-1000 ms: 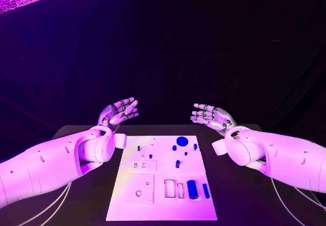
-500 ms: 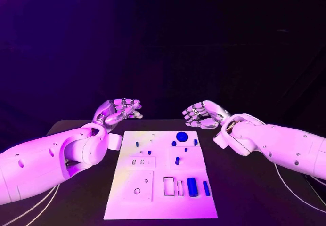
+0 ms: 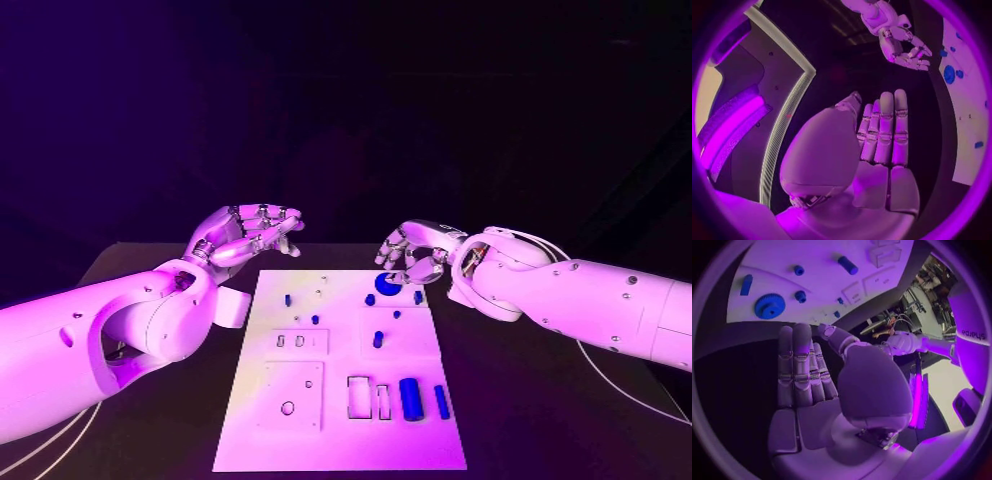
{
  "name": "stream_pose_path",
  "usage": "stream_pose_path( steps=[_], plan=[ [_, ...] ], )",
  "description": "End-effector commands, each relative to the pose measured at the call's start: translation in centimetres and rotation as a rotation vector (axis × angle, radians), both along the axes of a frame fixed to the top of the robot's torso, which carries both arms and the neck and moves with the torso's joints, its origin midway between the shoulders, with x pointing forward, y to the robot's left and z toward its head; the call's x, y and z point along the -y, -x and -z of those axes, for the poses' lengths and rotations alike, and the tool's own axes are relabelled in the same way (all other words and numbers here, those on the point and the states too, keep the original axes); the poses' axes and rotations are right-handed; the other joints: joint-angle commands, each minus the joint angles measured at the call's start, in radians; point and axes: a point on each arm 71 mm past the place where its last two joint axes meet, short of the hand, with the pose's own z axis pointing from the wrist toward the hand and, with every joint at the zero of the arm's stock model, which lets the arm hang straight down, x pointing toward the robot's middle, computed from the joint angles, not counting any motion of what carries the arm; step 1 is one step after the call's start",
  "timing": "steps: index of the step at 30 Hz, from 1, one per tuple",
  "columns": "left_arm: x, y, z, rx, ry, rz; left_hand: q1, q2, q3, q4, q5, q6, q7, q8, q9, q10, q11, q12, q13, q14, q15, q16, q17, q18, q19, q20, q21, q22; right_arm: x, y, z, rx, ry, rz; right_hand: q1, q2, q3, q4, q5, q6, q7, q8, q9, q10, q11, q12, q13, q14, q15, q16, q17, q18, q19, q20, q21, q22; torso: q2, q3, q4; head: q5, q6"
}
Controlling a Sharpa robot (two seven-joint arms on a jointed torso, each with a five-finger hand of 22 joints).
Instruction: Assemble the parts on the task board
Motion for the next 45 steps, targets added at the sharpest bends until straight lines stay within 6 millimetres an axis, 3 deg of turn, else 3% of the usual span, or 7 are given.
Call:
stream_pose_path(
  steps=[1,5,10,22,28,32,45],
  plan=[
    [0.4,0.4,-0.6,0.01,-0.026,0.034,-0.022,-0.006,0.005,0.0,-0.004,-0.004,-0.004,0.006,0.006,0.009,-0.001,-0.001,0.005,-0.002,-0.003,0.023,0.011,0.009,-0.009,-0.001,0.021,0.012,-0.5,0.1,0.1,0.073,0.201,-0.007,-0.013,-0.013,-0.001,0.013,-0.002,0.002,-0.008,-0.008,0.006,-0.014,-0.003,-0.002,0.001,0.003,0.001,0.044,0.031,0.013,0.013,0.0,0.008,0.008,0.026,-0.0077,0.0072,-0.009,0.002],
    [0.4,0.6,-1.2,0.022,-0.033,0.037,-0.029,-0.01,0.004,0.001,-0.004,-0.006,-0.005,0.006,0.008,0.009,-0.001,0.0,0.006,0.0,-0.004,0.03,0.015,0.009,-0.01,-0.002,0.028,0.016,-1.0,0.2,-0.1,0.095,0.234,-0.016,-0.014,-0.021,0.007,0.033,-0.006,-0.001,-0.012,-0.012,0.022,-0.02,-0.004,-0.001,0.006,0.03,0.001,0.286,0.252,-0.017,0.127,0.0,0.138,0.198,0.039,-0.0131,0.0116,-0.014,0.001],
    [0.5,0.8,-1.7,0.03,-0.034,0.039,-0.034,-0.012,0.004,0.001,-0.005,-0.009,-0.004,0.005,0.009,0.006,0.0,-0.001,0.007,-0.001,-0.003,0.034,0.017,0.009,-0.011,-0.001,0.032,0.019,-1.6,0.2,-0.1,0.106,0.256,-0.026,-0.011,-0.025,0.013,0.043,-0.007,-0.002,-0.012,-0.011,0.032,-0.023,-0.004,-0.001,0.008,0.037,0.002,0.389,0.344,-0.031,0.173,0.001,0.197,0.286,0.049,-0.0148,0.0141,-0.017,0.0],
    [0.3,0.7,-2.1,0.045,-0.033,0.038,-0.042,-0.013,0.004,0.0,-0.005,-0.017,-0.001,0.002,0.011,-0.003,0.003,-0.004,0.007,-0.005,-0.001,0.04,0.019,0.009,-0.016,-0.001,0.039,0.023,-2.5,0.1,0.7,0.095,0.305,-0.045,-0.009,-0.027,0.017,0.055,-0.007,-0.004,-0.012,-0.01,0.044,-0.035,-0.002,-0.001,0.009,0.044,0.005,0.481,0.427,-0.045,0.214,0.003,0.256,0.374,0.061,-0.0168,0.0224,-0.018,-0.002],
    [0.1,0.5,-2.2,0.046,-0.033,0.029,-0.047,-0.013,0.004,0.0,-0.005,-0.023,0.001,0.0,0.012,-0.009,0.005,-0.006,0.008,-0.011,0.001,0.041,0.02,0.008,-0.021,0.001,0.042,0.025,-2.7,0.1,1.2,0.079,0.324,-0.051,-0.009,-0.025,0.02,0.061,-0.008,-0.004,-0.011,-0.01,0.048,-0.034,-0.002,0.0,0.011,0.047,0.006,0.509,0.453,-0.05,0.229,0.004,0.276,0.405,0.061,-0.0155,0.02,-0.016,-0.006],
    [0.0,0.4,-2.2,0.048,-0.032,0.026,-0.049,-0.014,0.005,0.0,-0.004,-0.026,0.002,-0.002,0.012,-0.013,0.006,-0.007,0.008,-0.015,0.003,0.041,0.02,0.008,-0.025,0.002,0.044,0.026,-2.7,0.1,1.5,0.066,0.335,-0.052,-0.008,-0.025,0.022,0.063,-0.008,-0.003,-0.011,-0.009,0.05,-0.032,-0.002,0.0,0.011,0.048,0.006,0.524,0.467,-0.052,0.237,0.004,0.287,0.421,0.061,-0.017,0.0189,-0.017,-0.007],
    [-0.3,0.2,-2.3,0.053,-0.032,0.02,-0.05,-0.014,0.005,0.0,-0.005,-0.028,0.003,-0.002,0.013,-0.015,0.007,-0.008,0.008,-0.019,0.004,0.04,0.019,0.008,-0.028,0.003,0.044,0.027,-2.8,0.0,2.6,0.047,0.336,-0.053,-0.011,-0.02,0.028,0.073,-0.011,-0.004,-0.008,-0.008,0.056,-0.035,0.001,-0.002,0.011,0.046,0.008,0.542,0.478,-0.053,0.238,0.006,0.294,0.432,0.064,-0.0161,0.021,-0.012,-0.01]
  ],
)
